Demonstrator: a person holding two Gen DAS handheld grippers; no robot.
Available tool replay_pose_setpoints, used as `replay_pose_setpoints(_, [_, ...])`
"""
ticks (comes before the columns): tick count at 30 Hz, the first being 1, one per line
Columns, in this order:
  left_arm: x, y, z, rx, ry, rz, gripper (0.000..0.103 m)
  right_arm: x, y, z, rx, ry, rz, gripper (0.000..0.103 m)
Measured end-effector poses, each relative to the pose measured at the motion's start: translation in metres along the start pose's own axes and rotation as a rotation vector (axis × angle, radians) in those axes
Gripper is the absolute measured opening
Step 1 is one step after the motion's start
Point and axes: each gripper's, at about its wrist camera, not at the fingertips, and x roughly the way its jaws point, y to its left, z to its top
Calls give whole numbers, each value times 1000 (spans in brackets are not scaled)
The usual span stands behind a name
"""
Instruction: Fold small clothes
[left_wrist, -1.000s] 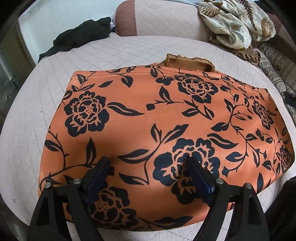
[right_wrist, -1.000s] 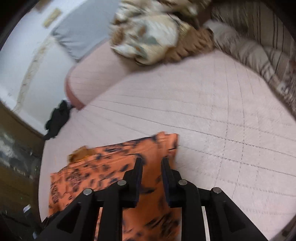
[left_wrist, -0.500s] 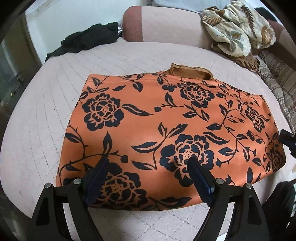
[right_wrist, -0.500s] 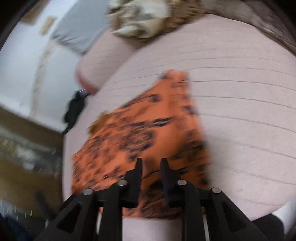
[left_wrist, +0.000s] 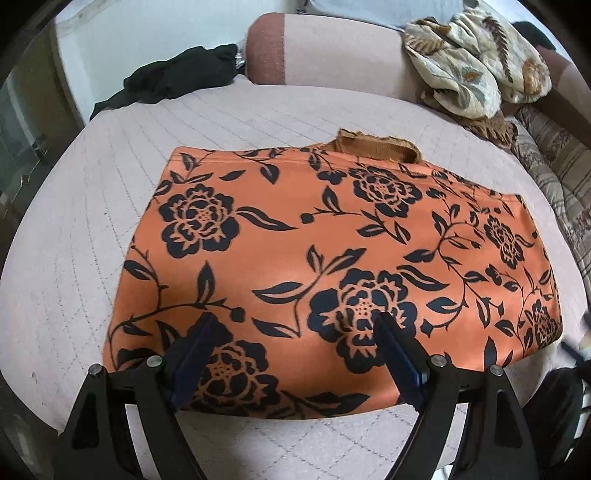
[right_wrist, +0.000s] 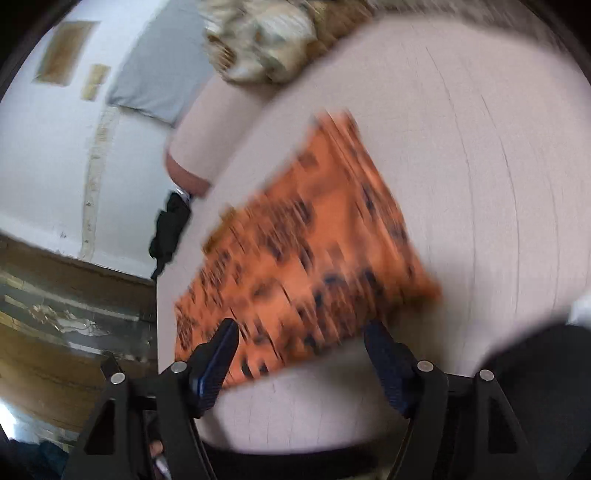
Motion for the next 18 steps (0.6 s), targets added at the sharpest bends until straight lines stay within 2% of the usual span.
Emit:
replay_pose_setpoints(3, [1,-9,-3,29,10,1,86,18,-24,-9,100,48,-20,75])
replay_pose_setpoints(8, [-5,-14,0,38,-11,6,86,16,-33,13,170,-57,52,75])
replay_pose_setpoints(10, [-6,-15,2,22,-14,1,86,13,-41,25,205,-104,52,75])
replay_pose_setpoints(11, [-6,-16,3,23,-12,2,86,13,-46,29,231,-113,72,72])
replay_pose_setpoints(12, [-6,-18,4,29,-11,4,86,12,-48,32,232,-117,77,62])
replay_pose_setpoints(14, [-4,-23,6,42,-11,12,86,13,-48,35,211,-112,60,52])
replay_pose_setpoints(18, [-2,-28,8,48,-11,13,86,-3,-52,39,205,-118,71,50])
